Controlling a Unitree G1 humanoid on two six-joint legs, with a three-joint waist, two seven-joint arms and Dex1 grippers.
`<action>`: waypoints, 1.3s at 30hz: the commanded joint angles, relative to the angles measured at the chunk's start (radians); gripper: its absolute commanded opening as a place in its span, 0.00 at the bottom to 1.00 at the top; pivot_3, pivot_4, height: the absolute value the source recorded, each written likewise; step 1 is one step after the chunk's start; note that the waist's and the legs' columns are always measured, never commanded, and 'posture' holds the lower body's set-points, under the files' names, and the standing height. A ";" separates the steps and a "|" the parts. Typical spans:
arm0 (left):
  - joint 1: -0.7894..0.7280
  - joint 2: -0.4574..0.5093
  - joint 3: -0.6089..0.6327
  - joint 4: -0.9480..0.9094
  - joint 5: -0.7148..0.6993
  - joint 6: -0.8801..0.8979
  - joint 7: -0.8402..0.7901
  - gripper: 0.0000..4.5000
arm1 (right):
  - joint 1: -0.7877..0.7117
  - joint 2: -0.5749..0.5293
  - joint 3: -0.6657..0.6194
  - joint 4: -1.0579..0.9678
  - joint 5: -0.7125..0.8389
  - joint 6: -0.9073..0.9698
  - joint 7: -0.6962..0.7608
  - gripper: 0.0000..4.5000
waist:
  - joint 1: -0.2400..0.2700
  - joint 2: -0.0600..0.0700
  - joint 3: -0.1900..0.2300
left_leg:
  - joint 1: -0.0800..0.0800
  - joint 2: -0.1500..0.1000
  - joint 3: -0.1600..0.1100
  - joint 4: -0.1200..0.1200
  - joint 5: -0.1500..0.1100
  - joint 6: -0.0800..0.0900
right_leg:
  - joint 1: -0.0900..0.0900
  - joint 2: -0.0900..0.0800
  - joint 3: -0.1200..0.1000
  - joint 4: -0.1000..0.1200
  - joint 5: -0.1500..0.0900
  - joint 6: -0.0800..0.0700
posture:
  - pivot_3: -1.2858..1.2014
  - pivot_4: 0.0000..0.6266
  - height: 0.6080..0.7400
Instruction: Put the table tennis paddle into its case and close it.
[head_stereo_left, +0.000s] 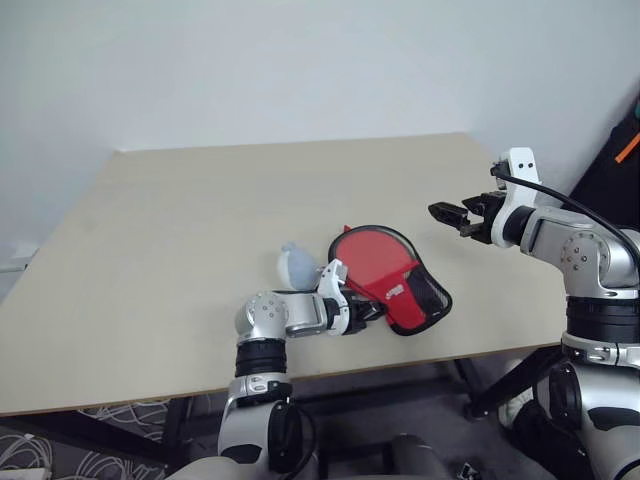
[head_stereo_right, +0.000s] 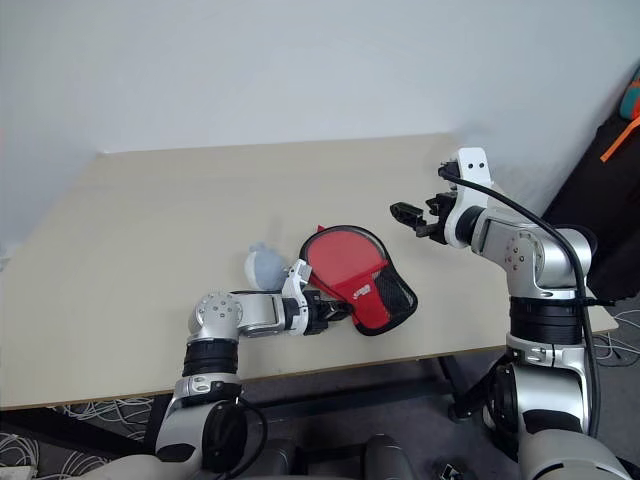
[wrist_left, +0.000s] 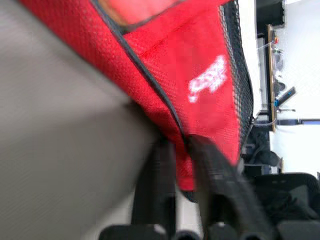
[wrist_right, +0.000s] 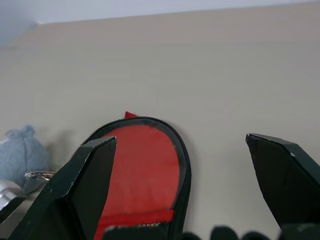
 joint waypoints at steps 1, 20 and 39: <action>0.021 0.001 -0.025 0.007 0.020 0.037 0.002 0.00 | -0.025 0.001 -0.018 -0.042 0.015 -0.003 -0.009 1.00 | 0.000 0.000 0.000 | 0.000 0.000 0.000 0.000 0.000 0.000 | 0.000 0.000 0.000 0.000 0.000 0.000 | 0.52 0.00 1.00; 0.180 0.268 -0.241 -0.321 -0.487 0.183 0.037 0.00 | -0.001 0.032 -0.002 -0.061 0.023 0.006 -0.012 1.00 | -0.002 0.000 0.000 | -0.001 0.002 0.000 -0.002 0.000 0.000 | -0.004 0.000 0.000 0.001 0.000 0.000 | 0.52 0.00 1.00; 0.321 0.590 -0.378 -0.431 -0.848 0.163 0.162 0.00 | -0.014 0.033 0.026 -0.041 0.023 0.000 -0.001 1.00 | -0.002 0.001 0.000 | -0.001 0.002 0.000 -0.002 0.000 -0.001 | -0.004 0.000 0.000 0.001 -0.002 -0.003 | 0.52 0.00 1.00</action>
